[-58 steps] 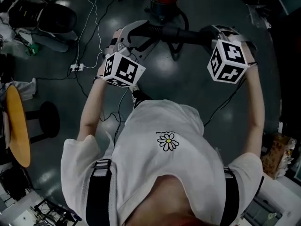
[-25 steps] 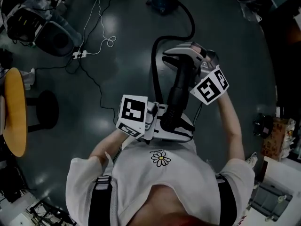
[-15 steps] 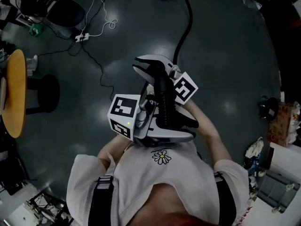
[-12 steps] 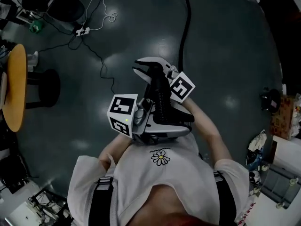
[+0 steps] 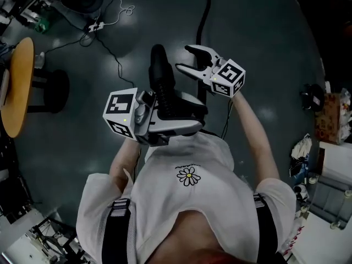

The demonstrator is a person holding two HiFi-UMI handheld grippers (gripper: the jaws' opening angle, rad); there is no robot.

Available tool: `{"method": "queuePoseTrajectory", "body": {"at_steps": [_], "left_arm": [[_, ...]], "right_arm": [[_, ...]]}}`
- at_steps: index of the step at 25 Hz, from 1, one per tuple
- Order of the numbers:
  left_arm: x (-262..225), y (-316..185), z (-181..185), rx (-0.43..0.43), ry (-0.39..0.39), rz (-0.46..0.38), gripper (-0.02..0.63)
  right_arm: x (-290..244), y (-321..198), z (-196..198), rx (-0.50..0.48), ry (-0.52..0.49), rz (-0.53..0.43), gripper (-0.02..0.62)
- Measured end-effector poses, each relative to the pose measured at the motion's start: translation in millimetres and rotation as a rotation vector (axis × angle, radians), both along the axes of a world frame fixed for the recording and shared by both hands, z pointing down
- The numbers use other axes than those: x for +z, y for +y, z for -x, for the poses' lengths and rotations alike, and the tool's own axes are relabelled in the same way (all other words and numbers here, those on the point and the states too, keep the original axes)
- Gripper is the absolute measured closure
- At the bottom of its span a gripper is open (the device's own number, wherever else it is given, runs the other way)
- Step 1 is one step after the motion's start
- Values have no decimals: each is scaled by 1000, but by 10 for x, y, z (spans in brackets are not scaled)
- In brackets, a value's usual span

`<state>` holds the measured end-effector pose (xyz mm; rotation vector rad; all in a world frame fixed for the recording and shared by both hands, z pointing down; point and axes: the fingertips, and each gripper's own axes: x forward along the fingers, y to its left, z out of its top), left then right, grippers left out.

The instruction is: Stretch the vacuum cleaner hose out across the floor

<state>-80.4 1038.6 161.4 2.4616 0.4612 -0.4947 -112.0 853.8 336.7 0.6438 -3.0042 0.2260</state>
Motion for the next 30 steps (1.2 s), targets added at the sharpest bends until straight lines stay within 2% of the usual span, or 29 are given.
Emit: {"method": "queuePoseTrajectory", "body": {"at_steps": [2, 5, 11, 14, 18, 21, 23, 25, 26, 28, 30], "left_arm": [[-48, 4, 52, 1, -20, -53, 515], [-64, 132, 77, 13, -71, -112, 515], [-122, 369, 77, 47, -155, -189, 515], [-177, 406, 222, 33, -147, -177, 515], [-264, 360, 284, -3, -108, -127, 515], [-264, 346, 262, -5, -120, -149, 515], [-236, 342, 266, -14, -130, -143, 514], [-206, 313, 284, -40, -123, -107, 515], [-191, 296, 290, -56, -114, -94, 514], [-138, 273, 306, -66, -104, -77, 512], [-8, 227, 343, -69, -141, -62, 512]], "right_arm": [[172, 20, -27, 1, 38, 26, 316], [310, 35, 195, -28, 46, 51, 316], [662, -119, 1010, -126, 87, 58, 316], [851, -146, 1414, -170, 42, 91, 314], [912, -23, 1485, -243, -39, 142, 315], [979, 35, 1593, -276, -38, 177, 314], [1078, 94, 1647, -287, 42, 149, 320], [1146, 92, 1557, -268, 182, 62, 409], [1156, 31, 1459, -245, 241, 17, 414], [1109, -233, 1167, -155, 311, -51, 414], [961, -631, 778, -16, 374, -120, 414]]}}
